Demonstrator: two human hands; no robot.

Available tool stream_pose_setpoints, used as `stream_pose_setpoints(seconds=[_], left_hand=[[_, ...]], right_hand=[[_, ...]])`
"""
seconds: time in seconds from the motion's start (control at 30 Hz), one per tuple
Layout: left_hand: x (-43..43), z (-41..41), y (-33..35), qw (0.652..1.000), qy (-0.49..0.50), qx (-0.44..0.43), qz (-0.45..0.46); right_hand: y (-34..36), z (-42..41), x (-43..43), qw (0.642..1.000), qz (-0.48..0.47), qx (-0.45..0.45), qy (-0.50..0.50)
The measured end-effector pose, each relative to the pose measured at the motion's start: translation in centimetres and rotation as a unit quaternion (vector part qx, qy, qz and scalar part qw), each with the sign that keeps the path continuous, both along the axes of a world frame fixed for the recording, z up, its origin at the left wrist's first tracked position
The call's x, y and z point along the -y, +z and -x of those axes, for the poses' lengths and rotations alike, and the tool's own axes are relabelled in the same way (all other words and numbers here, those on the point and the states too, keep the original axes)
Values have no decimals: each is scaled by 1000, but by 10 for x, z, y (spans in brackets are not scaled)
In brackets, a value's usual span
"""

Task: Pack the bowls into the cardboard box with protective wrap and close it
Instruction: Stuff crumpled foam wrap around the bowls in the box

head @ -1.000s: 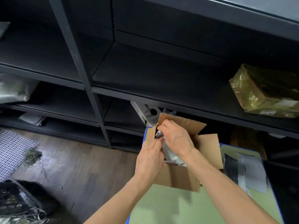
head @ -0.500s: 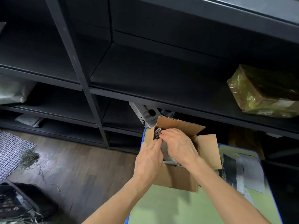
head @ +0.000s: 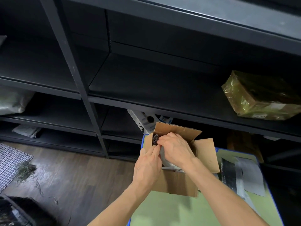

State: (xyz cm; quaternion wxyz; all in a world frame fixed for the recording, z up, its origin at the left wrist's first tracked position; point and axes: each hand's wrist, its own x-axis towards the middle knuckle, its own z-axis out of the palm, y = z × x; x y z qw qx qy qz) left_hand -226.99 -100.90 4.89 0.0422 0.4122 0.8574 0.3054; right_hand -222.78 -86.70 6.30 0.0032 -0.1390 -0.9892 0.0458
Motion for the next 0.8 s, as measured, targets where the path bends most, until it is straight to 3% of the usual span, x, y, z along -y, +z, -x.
stream_pose_setpoints(seconds=[0.1, 0.23, 0.57, 0.8], left_hand=[[1, 2, -1, 1000, -6, 19, 17], [-1, -1, 0, 999, 3, -38, 10], [-4, 0, -6, 999, 26, 26, 22], [-3, 3, -15, 999, 17, -10, 47]], right_hand=[[1, -2, 3, 1000, -1, -21, -24], [5, 0, 6, 999, 15, -21, -30], [6, 3, 8, 999, 27, 18, -40], [23, -13, 1, 996, 45, -35, -73]])
